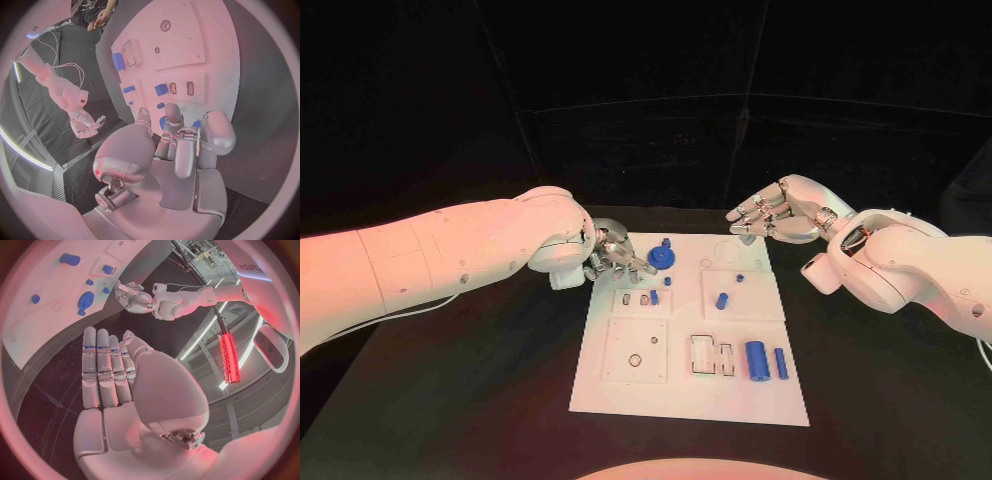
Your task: Assemble the parts on the task board
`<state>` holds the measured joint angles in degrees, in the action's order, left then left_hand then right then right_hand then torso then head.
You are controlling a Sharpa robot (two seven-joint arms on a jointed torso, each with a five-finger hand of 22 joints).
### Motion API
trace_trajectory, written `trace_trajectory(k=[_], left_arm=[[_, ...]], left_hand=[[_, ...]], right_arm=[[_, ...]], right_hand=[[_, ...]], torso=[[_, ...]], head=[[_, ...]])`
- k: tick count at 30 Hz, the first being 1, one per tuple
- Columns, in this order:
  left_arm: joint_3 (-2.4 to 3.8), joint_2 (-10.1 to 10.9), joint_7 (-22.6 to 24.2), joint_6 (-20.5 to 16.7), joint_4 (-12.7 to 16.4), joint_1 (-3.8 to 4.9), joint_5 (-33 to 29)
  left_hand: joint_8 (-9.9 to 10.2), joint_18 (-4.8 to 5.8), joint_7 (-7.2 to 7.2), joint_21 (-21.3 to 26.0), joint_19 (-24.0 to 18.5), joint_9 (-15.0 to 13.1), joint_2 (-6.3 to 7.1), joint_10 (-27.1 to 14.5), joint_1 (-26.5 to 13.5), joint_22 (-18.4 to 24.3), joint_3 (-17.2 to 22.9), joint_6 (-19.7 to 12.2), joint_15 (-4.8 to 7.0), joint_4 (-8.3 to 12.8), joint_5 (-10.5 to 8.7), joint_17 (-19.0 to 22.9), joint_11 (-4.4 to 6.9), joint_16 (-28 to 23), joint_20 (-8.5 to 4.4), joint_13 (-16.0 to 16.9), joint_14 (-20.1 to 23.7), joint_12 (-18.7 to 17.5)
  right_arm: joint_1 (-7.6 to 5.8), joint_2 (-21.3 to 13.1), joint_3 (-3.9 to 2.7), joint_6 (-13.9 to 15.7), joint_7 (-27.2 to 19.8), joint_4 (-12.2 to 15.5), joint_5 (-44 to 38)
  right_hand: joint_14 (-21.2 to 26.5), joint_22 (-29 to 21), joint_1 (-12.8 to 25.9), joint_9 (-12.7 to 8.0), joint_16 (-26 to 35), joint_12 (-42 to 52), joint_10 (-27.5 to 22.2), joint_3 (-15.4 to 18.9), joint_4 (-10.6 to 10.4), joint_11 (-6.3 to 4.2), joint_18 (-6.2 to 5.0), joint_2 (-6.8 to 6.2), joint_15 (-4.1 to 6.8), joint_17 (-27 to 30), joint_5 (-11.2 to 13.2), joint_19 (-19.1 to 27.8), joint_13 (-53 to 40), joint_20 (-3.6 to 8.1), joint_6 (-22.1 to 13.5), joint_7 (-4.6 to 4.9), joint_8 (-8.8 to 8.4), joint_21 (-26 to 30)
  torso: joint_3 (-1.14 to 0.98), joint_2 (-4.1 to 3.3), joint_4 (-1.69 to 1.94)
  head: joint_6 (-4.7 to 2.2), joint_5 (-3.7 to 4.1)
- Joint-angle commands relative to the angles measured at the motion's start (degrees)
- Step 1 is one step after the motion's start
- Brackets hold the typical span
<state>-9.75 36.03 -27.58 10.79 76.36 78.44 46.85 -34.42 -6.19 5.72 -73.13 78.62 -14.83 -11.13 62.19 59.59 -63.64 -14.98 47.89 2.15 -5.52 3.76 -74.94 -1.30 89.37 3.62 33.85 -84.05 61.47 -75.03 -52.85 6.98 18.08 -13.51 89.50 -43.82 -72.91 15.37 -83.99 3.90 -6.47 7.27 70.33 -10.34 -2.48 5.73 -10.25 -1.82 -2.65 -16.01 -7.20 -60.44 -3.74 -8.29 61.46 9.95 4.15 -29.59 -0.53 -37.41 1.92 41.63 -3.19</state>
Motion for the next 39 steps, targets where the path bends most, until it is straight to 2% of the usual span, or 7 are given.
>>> trace_trajectory(k=[1,6,12,15,26,31,39], left_arm=[[0.03,-1.01,-2.38,1.94,-0.54,0.05,2.32],[0.03,-2.71,-3.40,2.18,-1.50,-0.04,2.39],[0.03,-4.22,-4.43,3.18,-2.62,-0.17,2.40],[0.03,-4.91,-4.79,3.69,-3.17,-0.20,2.41],[0.03,-6.77,-6.05,5.65,-4.82,-0.46,2.43],[0.03,-7.37,-6.43,6.30,-5.58,-0.65,2.43],[0.03,-8.36,-6.12,6.46,-6.51,-1.00,2.43]], left_hand=[[-0.28,0.93,-0.30,-0.49,0.53,-0.22,0.31,1.51,-0.08,-0.56,-0.14,1.48,0.53,-0.13,0.21,-13.05,0.16,-0.39,-0.03,1.91,-5.43,0.83],[-0.83,0.98,-0.73,-0.78,0.75,-0.88,0.68,2.84,-0.80,-0.95,-0.53,2.51,0.87,-0.73,0.18,-13.17,0.55,-0.33,-0.31,3.99,-5.47,1.91],[-0.89,0.98,-0.83,-0.77,0.74,-1.15,0.81,2.94,-1.35,-0.92,-0.88,2.59,0.96,-1.19,0.15,-13.29,0.64,-0.27,-0.42,4.15,-5.50,1.93],[-0.92,0.99,-0.85,-0.81,0.77,-1.23,0.84,2.98,-1.50,-0.98,-0.99,2.62,0.98,-1.33,0.14,-13.31,0.66,-0.26,-0.45,4.21,-5.51,1.95],[-1.54,1.11,-1.18,-1.21,1.02,-2.01,0.66,3.09,-1.79,-1.61,-1.24,3.35,1.17,-1.83,0.20,-13.38,0.92,-0.22,-0.61,4.36,-5.53,1.91],[-1.62,1.14,-1.22,-1.29,1.07,-2.13,0.56,3.04,-1.71,-1.74,-1.19,3.40,1.20,-1.83,0.22,-13.36,0.96,-0.24,-0.64,4.25,-5.52,1.83],[-2.07,1.21,-1.43,-1.53,1.16,-2.97,-0.17,3.28,-0.76,-2.11,-0.39,3.45,1.38,-1.44,0.33,-13.39,1.15,-0.22,-0.82,4.67,-5.53,1.90]], right_arm=[[-0.19,0.38,-0.08,1.61,-0.58,-0.03,-1.76],[-0.24,0.97,-0.09,1.84,-0.54,-0.27,-2.02],[-0.25,1.44,-0.09,1.77,-0.42,-0.47,-2.09],[-0.25,1.69,-0.09,1.88,-0.23,-0.64,-2.23],[-0.26,2.35,-0.08,2.27,1.03,-1.01,-3.64],[-0.26,2.56,-0.08,2.27,1.83,-1.30,-4.08],[-0.26,3.31,-0.08,2.38,2.70,-2.09,-4.36]], right_hand=[[-0.15,-0.24,0.49,-0.09,0.59,-0.43,-0.13,-0.12,-0.25,0.39,-0.15,-0.39,-0.37,0.33,-0.92,-0.23,0.09,-0.24,-0.56,0.34,-0.33,0.62],[0.02,-0.72,1.27,-0.10,1.07,-0.86,-0.52,-0.19,-0.44,0.66,-0.12,-1.31,-0.60,1.02,-4.19,-0.17,0.07,-0.45,-1.15,0.57,-0.38,1.37],[0.07,-0.85,1.51,-0.10,1.17,-0.95,-0.63,-0.20,-0.54,0.73,-0.11,-1.47,-0.66,1.18,-4.61,-0.16,0.07,-0.52,-1.29,0.62,-0.38,1.56],[0.16,-1.05,1.34,-0.08,1.36,-1.07,-0.75,-0.54,-0.28,0.77,-0.14,-1.82,-0.70,1.51,-6.18,-0.19,0.05,-0.53,-1.45,0.67,-0.32,1.87],[0.03,-1.29,1.94,-0.04,1.47,-1.15,-0.74,-0.75,-0.40,0.81,-0.14,-2.36,-0.73,1.92,-8.15,-0.38,0.03,-0.59,-1.49,0.69,-0.23,2.20],[-0.09,-1.44,2.36,-0.02,1.53,-1.18,-0.69,-1.08,-0.52,0.79,-0.15,-2.66,-0.72,2.19,-10.14,-0.55,0.03,-0.57,-1.46,0.68,-0.18,2.41],[-0.09,-1.50,2.64,-0.03,1.56,-1.22,-0.72,-1.11,-0.63,0.83,-0.12,-2.86,-0.75,2.29,-10.47,-0.58,0.03,-0.60,-1.51,0.70,-0.19,2.51]], torso=[[0.02,0.04,0.01],[0.10,0.05,0.15],[0.13,0.07,0.18],[0.11,0.04,0.12],[0.14,-0.04,0.10],[0.14,0.02,0.41],[0.14,0.05,0.20]], head=[[0.19,0.02],[0.05,0.27],[0.02,0.26],[0.15,0.09],[0.56,-0.10],[0.53,-0.15],[0.52,-0.35]])
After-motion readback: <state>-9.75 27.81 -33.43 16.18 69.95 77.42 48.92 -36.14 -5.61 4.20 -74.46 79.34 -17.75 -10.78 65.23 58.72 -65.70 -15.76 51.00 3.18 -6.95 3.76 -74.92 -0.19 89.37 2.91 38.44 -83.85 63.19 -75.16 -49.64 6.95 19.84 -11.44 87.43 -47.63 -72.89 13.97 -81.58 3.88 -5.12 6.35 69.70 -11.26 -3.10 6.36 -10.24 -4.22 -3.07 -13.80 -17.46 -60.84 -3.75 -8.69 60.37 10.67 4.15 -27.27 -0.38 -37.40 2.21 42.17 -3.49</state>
